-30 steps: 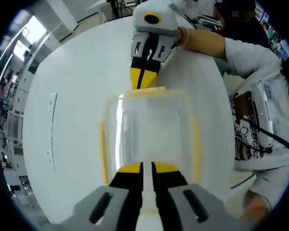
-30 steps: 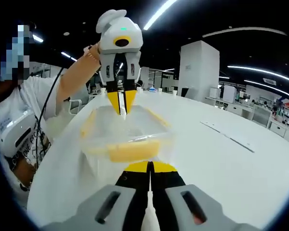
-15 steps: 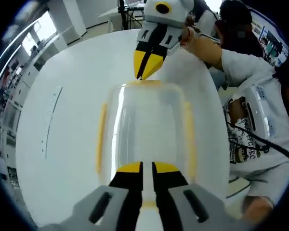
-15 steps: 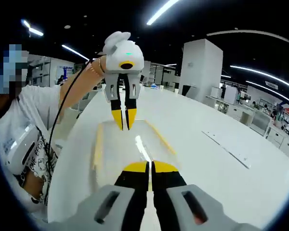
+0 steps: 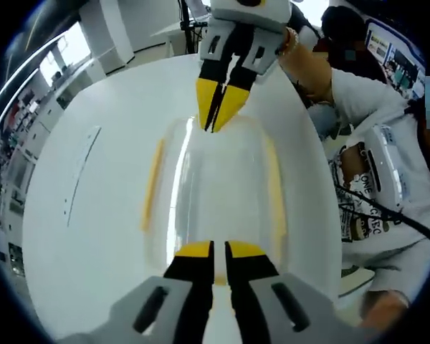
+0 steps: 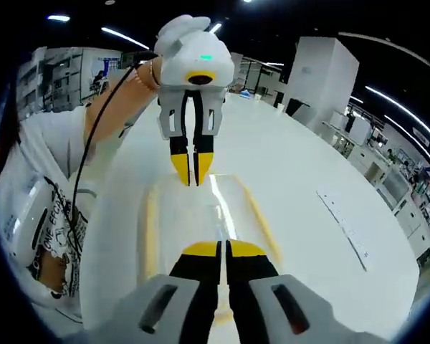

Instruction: Snap each plastic latch of the storage box into its locked position after aligning the lid with the box until every specified latch is closed and the lid sits flush.

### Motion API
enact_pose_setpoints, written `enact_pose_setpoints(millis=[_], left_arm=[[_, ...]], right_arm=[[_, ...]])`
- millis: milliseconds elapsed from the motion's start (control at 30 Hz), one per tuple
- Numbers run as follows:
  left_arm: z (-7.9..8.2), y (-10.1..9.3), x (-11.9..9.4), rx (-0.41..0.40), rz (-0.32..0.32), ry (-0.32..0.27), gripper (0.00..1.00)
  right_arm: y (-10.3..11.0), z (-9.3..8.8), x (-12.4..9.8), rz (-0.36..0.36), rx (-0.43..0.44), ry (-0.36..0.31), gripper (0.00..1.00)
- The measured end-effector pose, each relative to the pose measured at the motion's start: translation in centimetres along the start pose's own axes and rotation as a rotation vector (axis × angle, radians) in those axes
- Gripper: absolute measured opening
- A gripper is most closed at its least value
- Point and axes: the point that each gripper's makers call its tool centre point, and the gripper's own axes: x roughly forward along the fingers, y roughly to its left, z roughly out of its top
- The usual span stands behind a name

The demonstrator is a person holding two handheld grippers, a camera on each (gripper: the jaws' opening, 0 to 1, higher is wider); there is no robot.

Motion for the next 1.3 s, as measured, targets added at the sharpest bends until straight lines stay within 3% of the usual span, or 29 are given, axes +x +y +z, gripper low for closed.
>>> enact_pose_setpoints(millis=[300,433,600,667,700,800,933,1067,1300], left_arm=[[-0.9,0.2,-0.3,-0.017,0.012,-0.039,0.06],[-1.0,0.2,-0.3,-0.026,0.003,-0.070,0.06],[-0.9,0.5,-0.1,-0.032,-0.007,-0.113,0.06],[-0.8,0.5,-0.1,-0.037,-0.008,-0.122,0.06],[-0.7,0.5,-0.1,-0.038,-0.008,-0.128,0.06],[-0.7,0.6,-0.1,-0.038,0.003,-0.144,0.06],[-0.6,0.7,-0.2,-0.029,0.026,-0.172,0.06],[-0.3,0.8,-0.1,-0.022,0.038,-0.202,0.06],[-0.3,1.2,-0.2,-0.043,0.025,-0.281,0.10]], right_arm=[[0.4,0.1,2.9,0.064,-0.069,0.201,0.02],[0.4,-0.9,3.0,0.104,-0.136,0.345,0.02],[0.2,-0.3,3.3,0.131,-0.166,0.410,0.00],[0.8,-1.0,3.2,0.203,-0.197,0.481,0.00],[0.6,-0.7,3.7,0.187,-0.206,0.473,0.00],[0.5,-1.0,3.5,0.228,-0.293,0.554,0.00],[0.5,-1.1,3.7,0.230,-0.329,0.603,0.00],[0.4,-1.1,3.7,0.240,-0.474,0.640,0.00],[0.3,-1.0,3.7,0.253,-0.516,0.700,0.00]])
